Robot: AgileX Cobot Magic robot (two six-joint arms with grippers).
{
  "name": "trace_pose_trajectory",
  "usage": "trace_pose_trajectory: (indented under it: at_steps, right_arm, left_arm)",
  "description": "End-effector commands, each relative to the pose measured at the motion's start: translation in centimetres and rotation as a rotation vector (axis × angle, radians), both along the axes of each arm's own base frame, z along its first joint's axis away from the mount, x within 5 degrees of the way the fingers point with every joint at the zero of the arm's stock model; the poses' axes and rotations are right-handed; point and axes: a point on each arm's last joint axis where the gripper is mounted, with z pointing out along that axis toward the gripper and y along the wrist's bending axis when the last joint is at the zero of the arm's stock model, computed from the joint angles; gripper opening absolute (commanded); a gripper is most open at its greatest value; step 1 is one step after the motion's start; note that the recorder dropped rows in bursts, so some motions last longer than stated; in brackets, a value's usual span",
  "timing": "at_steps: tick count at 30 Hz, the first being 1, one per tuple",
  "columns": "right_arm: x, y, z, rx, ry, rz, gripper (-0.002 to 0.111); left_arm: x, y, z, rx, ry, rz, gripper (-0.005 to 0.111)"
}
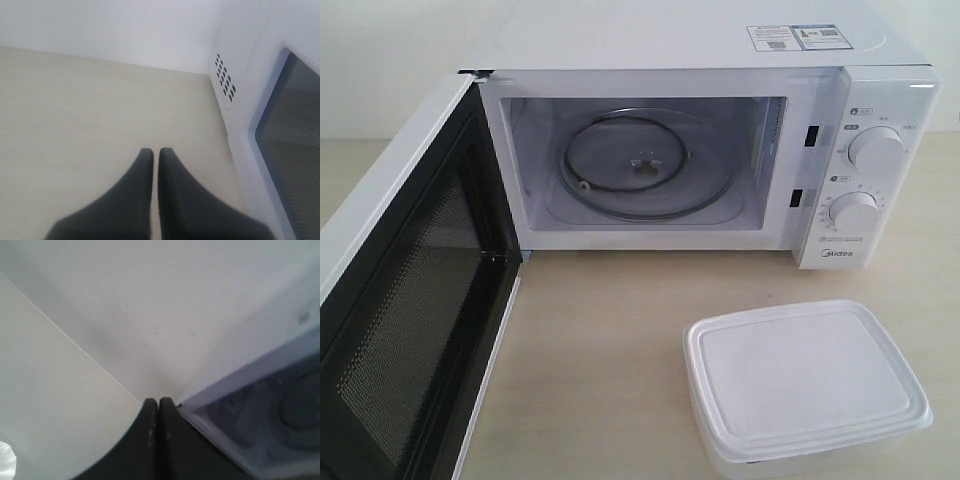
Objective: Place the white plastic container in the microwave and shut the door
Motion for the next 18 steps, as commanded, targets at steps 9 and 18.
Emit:
trace_pose_trajectory:
  at_steps: [9,18]
  right_arm:
    - [-0.3,-0.8,-6.8,0.155,0.453,-0.068,0.000]
    - [2.0,-0.2,-5.9,0.101,0.512,-0.049,0.000]
  left_arm:
    - [0.0,0.0,-0.1,-0.008,-0.001,-0.007,0.004]
    - [0.0,0.0,-0.1,-0.008,-0.001,-0.007,0.004]
